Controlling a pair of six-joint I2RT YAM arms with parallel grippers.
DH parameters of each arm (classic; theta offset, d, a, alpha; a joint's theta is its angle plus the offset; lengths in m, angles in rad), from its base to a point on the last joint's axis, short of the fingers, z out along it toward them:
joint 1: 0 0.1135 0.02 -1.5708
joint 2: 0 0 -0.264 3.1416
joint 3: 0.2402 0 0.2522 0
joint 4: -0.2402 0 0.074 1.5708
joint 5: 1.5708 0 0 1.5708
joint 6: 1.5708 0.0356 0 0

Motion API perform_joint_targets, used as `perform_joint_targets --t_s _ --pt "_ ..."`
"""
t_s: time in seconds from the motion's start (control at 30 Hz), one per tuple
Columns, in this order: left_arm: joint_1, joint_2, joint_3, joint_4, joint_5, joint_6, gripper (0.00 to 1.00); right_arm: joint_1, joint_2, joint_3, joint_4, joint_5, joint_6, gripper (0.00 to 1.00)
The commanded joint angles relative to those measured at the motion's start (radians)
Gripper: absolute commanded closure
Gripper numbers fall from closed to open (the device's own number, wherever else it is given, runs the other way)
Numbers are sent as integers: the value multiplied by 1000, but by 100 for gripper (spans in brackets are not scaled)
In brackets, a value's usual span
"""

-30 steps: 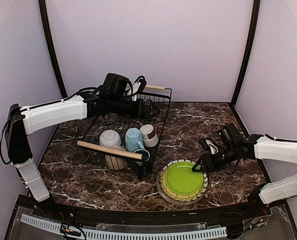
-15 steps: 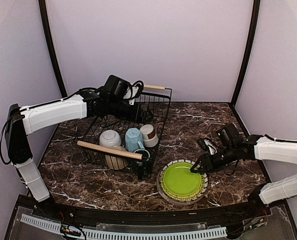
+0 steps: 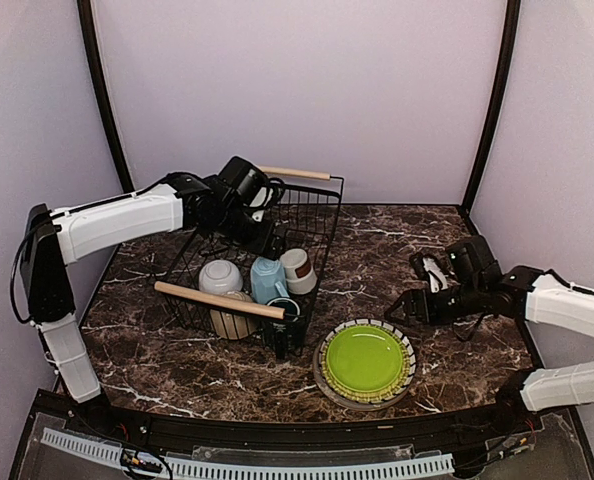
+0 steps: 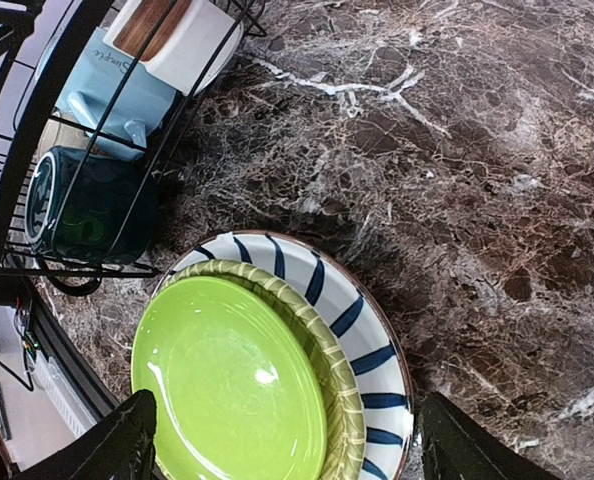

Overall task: Unload the mixed dishes from the dish rack
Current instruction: Grab the cup from the dish rack.

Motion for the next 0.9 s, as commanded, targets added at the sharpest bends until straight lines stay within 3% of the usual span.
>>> perform_joint_targets --t_s 0.0,0.47,0.87 --pt "5 41 32 -109 10 8 11 5 35 42 48 38 8 12" --pt "0 196 148 -213 -7 -14 13 5 81 47 85 6 18 10" --pt "-25 212 171 -271 -32 -3 14 5 86 33 95 3 16 9"
